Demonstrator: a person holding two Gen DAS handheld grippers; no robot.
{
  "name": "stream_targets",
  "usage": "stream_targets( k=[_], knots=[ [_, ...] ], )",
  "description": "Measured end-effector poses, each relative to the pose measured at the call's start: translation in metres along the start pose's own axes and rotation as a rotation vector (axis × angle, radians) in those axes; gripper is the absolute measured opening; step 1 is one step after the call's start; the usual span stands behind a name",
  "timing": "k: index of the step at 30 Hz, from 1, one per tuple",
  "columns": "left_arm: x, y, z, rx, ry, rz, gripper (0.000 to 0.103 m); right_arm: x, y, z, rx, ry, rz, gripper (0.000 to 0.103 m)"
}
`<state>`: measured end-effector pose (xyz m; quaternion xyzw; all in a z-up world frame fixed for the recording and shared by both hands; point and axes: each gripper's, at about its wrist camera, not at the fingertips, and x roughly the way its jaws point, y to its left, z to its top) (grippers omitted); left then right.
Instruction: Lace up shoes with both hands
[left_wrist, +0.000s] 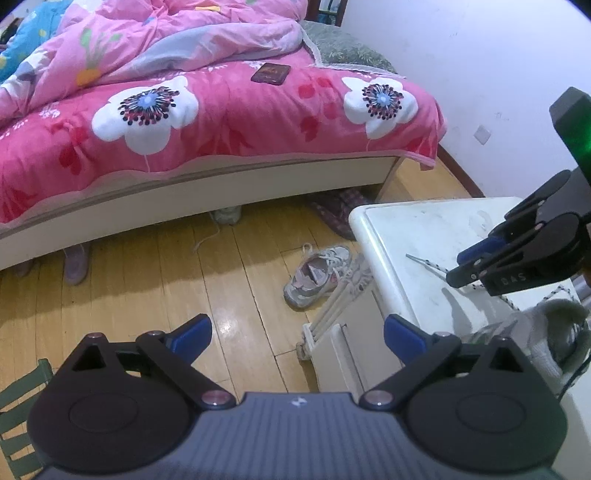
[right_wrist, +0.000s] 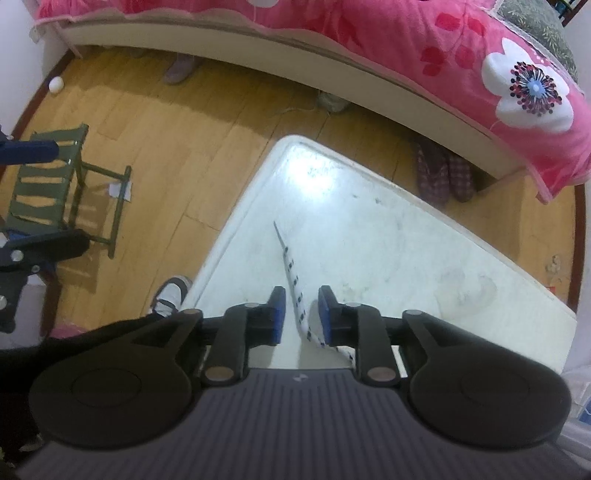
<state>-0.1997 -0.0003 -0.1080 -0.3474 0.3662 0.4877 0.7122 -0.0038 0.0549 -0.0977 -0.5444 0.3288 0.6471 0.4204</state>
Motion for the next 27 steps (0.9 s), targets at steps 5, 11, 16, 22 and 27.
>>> stream_targets(
  k=[5, 11, 16, 22, 27],
  knots=[
    [0.011, 0.009, 0.010, -0.022, 0.087, 0.043, 0.100, 0.006, -0.004, 0.005, 0.009, 0.003, 0.024, 0.020],
    [0.015, 0.014, 0.018, -0.009, 0.120, 0.124, 0.100, 0.012, -0.007, 0.006, 0.032, -0.006, 0.059, 0.019],
    [0.012, 0.017, 0.022, -0.006, 0.084, 0.158, 0.099, 0.012, -0.012, 0.005, 0.064, -0.021, 0.063, 0.009],
    [-0.006, 0.012, 0.032, -0.015, 0.009, 0.130, 0.098, 0.008, -0.030, -0.003, 0.180, -0.074, 0.100, 0.003],
    [-0.017, -0.009, 0.034, 0.022, -0.021, 0.070, 0.098, -0.019, -0.056, -0.020, 0.320, -0.186, 0.089, 0.003]
  ],
)
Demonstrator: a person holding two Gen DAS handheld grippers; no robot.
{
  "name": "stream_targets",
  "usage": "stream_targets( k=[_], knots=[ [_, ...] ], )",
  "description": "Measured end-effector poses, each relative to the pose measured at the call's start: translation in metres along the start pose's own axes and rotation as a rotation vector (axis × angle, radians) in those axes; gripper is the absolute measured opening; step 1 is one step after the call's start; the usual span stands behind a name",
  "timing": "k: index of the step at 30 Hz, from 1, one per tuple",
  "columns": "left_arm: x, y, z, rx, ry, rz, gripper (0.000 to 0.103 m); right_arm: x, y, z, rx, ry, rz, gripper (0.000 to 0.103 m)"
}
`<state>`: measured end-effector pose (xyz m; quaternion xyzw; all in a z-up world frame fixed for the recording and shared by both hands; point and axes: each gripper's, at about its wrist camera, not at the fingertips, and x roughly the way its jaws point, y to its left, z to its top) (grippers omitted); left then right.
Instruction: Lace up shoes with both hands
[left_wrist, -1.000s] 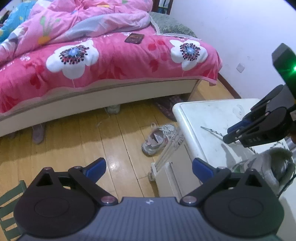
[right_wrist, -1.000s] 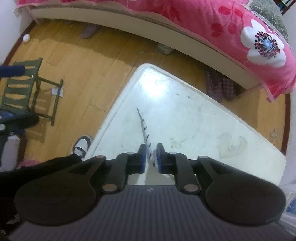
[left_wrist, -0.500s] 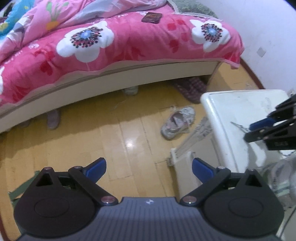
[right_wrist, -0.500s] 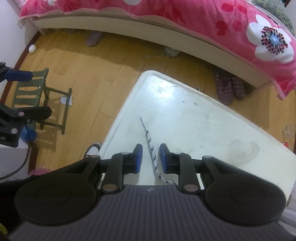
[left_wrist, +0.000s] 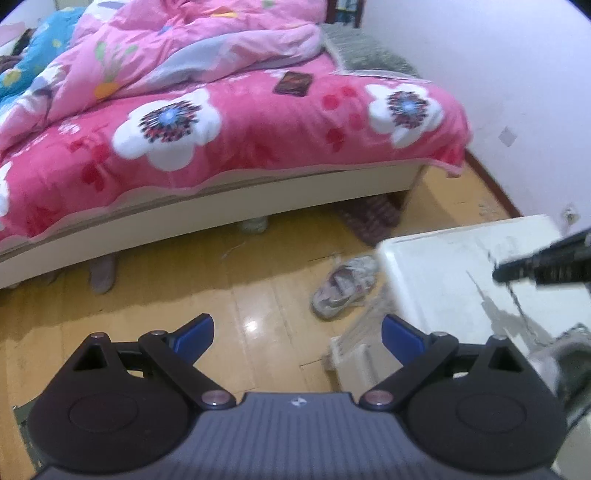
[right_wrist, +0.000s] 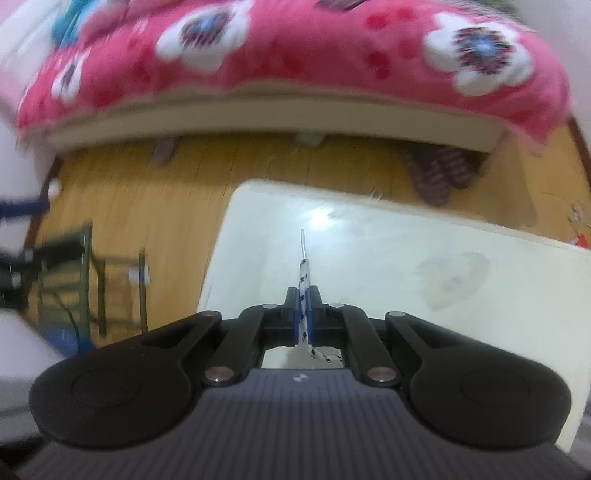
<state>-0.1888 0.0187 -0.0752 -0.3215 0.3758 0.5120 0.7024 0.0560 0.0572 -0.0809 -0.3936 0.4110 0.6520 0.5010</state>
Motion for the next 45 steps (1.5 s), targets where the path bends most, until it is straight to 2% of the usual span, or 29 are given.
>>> stream_targets(
  k=[4, 8, 10, 15, 20, 22, 23, 26, 33, 36, 39, 41, 45],
  knots=[
    [-0.006, -0.028, -0.001, 0.073, -0.008, -0.031, 0.098, -0.050, -0.030, -0.011, 0.130, -0.146, -0.034, 0.003],
    [-0.011, -0.060, -0.001, 0.151, -0.012, -0.093, 0.098, -0.113, -0.067, -0.035, 0.283, -0.298, -0.057, 0.003],
    [-0.013, -0.076, -0.001, 0.197, 0.002, -0.131, 0.098, -0.139, -0.081, -0.050, 0.325, -0.359, -0.098, 0.003],
    [-0.020, -0.110, 0.000, 0.304, 0.035, -0.206, 0.098, -0.200, -0.116, -0.100, 0.488, -0.520, -0.169, 0.003],
    [-0.021, -0.136, 0.001, 0.457, 0.010, -0.276, 0.098, -0.242, -0.138, -0.155, 0.644, -0.660, -0.265, 0.003],
    [-0.015, -0.147, 0.002, 0.536, 0.005, -0.311, 0.097, -0.243, -0.136, -0.168, 0.650, -0.653, -0.329, 0.003],
    [-0.013, -0.151, 0.002, 0.572, 0.002, -0.326, 0.093, -0.243, -0.133, -0.176, 0.646, -0.642, -0.363, 0.003],
    [-0.008, -0.163, 0.002, 0.678, 0.003, -0.387, 0.087, -0.231, -0.120, -0.194, 0.630, -0.594, -0.418, 0.003],
    [-0.003, -0.179, 0.003, 0.885, -0.036, -0.517, 0.085, -0.179, -0.069, -0.201, 0.530, -0.522, -0.452, 0.003],
    [-0.002, -0.183, 0.000, 0.988, -0.051, -0.571, 0.081, -0.158, -0.048, -0.194, 0.426, -0.522, -0.415, 0.003],
    [0.000, -0.188, -0.005, 1.080, -0.058, -0.605, 0.071, -0.140, -0.034, -0.189, 0.297, -0.501, -0.373, 0.003],
    [0.001, -0.193, -0.008, 1.123, -0.048, -0.613, 0.062, -0.133, -0.027, -0.185, 0.204, -0.478, -0.354, 0.003],
    [-0.001, -0.205, -0.013, 1.168, -0.033, -0.624, 0.056, -0.125, -0.021, -0.178, 0.035, -0.447, -0.277, 0.003]
  ],
)
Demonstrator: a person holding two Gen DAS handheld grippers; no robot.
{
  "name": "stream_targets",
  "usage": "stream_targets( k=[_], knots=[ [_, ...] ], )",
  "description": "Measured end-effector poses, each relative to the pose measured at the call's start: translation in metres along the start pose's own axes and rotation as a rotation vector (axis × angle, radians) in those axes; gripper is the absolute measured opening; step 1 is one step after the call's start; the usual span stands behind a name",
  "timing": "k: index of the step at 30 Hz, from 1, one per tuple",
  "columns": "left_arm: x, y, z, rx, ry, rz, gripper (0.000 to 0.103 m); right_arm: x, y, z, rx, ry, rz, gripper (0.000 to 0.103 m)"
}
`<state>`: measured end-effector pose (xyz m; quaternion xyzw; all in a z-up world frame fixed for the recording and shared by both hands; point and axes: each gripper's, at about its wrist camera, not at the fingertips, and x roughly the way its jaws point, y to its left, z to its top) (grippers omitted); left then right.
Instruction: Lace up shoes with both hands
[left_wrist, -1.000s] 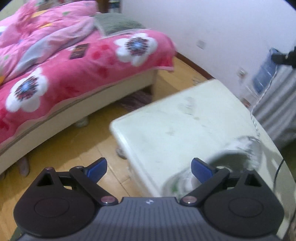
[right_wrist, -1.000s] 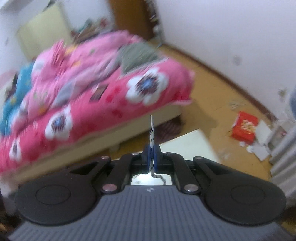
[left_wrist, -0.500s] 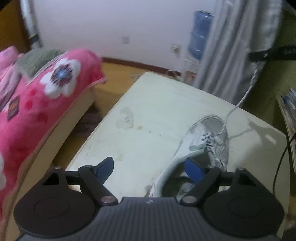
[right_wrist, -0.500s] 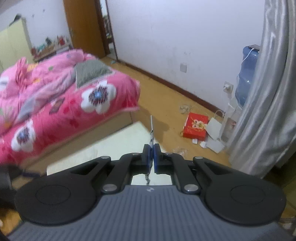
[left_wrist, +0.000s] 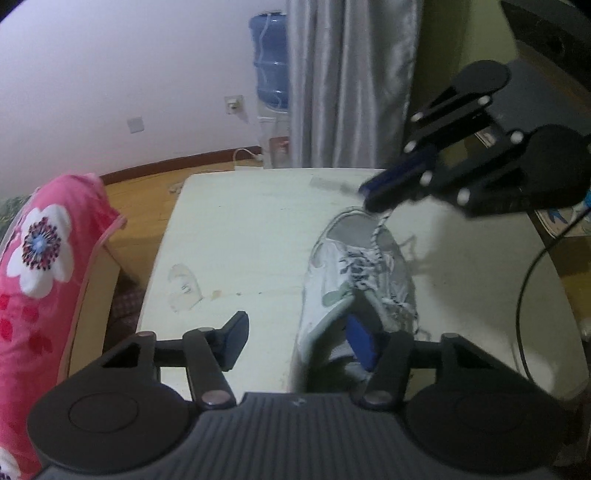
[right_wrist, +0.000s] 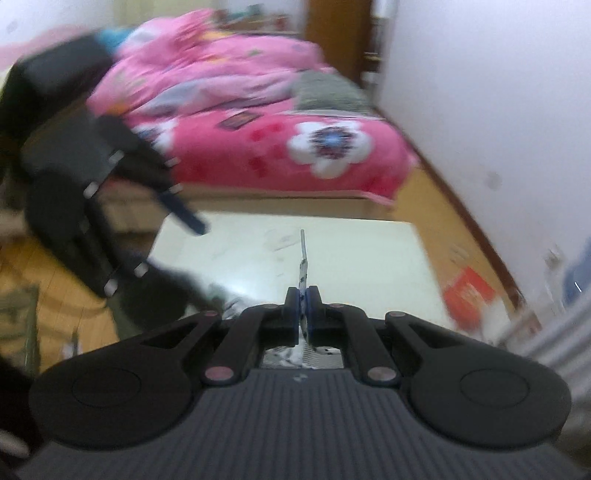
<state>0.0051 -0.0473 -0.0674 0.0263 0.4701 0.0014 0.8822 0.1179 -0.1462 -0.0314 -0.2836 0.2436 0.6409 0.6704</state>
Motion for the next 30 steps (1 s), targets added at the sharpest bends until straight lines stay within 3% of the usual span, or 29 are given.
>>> stream_targets(
  k=[2, 7, 12, 15, 17, 19, 24, 28, 30],
  knots=[
    [0.001, -0.003, 0.003, 0.007, 0.010, 0.003, 0.055, 0.004, 0.003, 0.002, -0.065, 0.003, 0.060, 0.003],
    [0.007, -0.006, 0.014, -0.022, 0.055, 0.019, 0.055, 0.008, -0.013, 0.015, 0.105, -0.060, 0.210, 0.003],
    [0.016, -0.002, 0.017, -0.083, 0.082, 0.006, 0.052, 0.021, -0.011, 0.005, 0.106, -0.041, 0.324, 0.003],
    [0.015, 0.000, 0.016, -0.085, 0.079, 0.003, 0.051, 0.036, -0.012, -0.004, 0.081, -0.005, 0.282, 0.003],
    [0.016, 0.001, 0.016, -0.084, 0.073, -0.003, 0.046, 0.045, -0.024, -0.005, 0.156, 0.011, 0.263, 0.003],
    [0.015, 0.001, 0.015, -0.091, 0.073, -0.016, 0.041, 0.051, -0.028, -0.006, 0.150, 0.018, 0.239, 0.003],
    [0.013, 0.002, 0.012, -0.109, 0.072, -0.035, 0.031, 0.041, -0.037, -0.002, 0.106, 0.009, 0.207, 0.003],
    [0.011, 0.008, 0.011, -0.169, 0.104, -0.008, 0.030, 0.025, -0.031, 0.001, -0.088, -0.016, 0.222, 0.003],
    [0.004, 0.018, 0.007, -0.278, 0.113, -0.012, 0.031, 0.019, -0.026, 0.001, -0.203, -0.009, 0.221, 0.003]
  ],
)
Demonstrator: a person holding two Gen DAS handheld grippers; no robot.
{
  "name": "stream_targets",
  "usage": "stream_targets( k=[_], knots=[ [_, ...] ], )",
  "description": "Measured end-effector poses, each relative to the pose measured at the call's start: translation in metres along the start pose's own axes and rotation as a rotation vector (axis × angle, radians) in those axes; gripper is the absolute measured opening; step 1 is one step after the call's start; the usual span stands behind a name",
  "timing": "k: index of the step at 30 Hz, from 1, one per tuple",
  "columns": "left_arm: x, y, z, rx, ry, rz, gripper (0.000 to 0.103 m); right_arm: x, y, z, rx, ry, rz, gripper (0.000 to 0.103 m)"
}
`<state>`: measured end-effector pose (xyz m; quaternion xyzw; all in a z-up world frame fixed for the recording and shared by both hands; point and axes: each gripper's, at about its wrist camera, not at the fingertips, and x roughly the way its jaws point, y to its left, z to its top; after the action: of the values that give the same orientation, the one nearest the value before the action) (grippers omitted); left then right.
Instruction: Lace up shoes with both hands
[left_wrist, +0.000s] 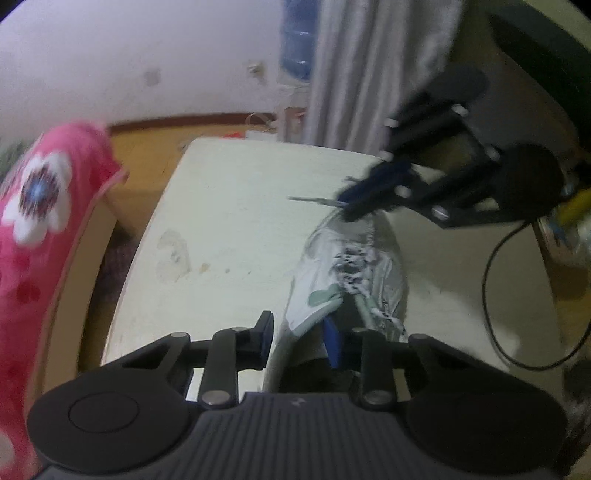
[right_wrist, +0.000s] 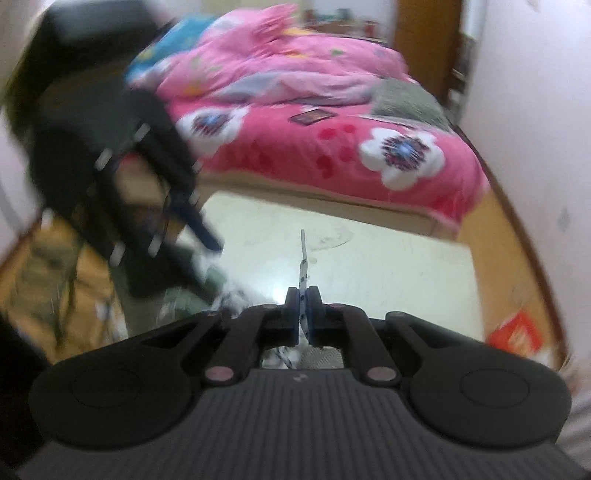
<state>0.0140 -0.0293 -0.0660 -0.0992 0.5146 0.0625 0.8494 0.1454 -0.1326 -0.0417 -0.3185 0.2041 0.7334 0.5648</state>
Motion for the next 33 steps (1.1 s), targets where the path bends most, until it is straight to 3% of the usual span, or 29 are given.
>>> stream_targets(
  k=[3, 8, 10, 13, 15, 18, 26, 33],
  knots=[
    [-0.012, 0.022, -0.006, -0.237, 0.010, -0.056, 0.031, -0.005, -0.001, 0.000, -0.050, 0.018, 0.030, 0.003],
    [-0.009, 0.058, -0.024, -0.698, 0.038, -0.257, 0.031, -0.008, -0.001, 0.002, -0.065, 0.008, 0.064, 0.003],
    [-0.001, 0.067, -0.033, -0.830, 0.042, -0.314, 0.031, -0.010, 0.002, 0.002, -0.086, 0.000, 0.076, 0.003],
    [0.008, 0.074, -0.041, -0.939, 0.026, -0.356, 0.031, -0.009, 0.008, -0.001, -0.164, 0.006, 0.090, 0.003],
    [0.010, 0.074, -0.043, -0.967, 0.010, -0.374, 0.032, -0.010, 0.010, -0.005, -0.221, 0.012, 0.100, 0.003],
    [0.013, 0.072, -0.042, -0.920, 0.009, -0.366, 0.032, -0.011, 0.013, -0.009, -0.299, 0.020, 0.112, 0.003],
    [0.015, 0.049, -0.025, -0.659, -0.007, -0.282, 0.032, -0.007, 0.017, -0.014, -0.538, 0.032, 0.145, 0.003],
    [0.008, 0.035, -0.019, -0.515, -0.030, -0.232, 0.031, -0.005, 0.023, -0.013, -0.693, 0.053, 0.168, 0.003]
  ],
)
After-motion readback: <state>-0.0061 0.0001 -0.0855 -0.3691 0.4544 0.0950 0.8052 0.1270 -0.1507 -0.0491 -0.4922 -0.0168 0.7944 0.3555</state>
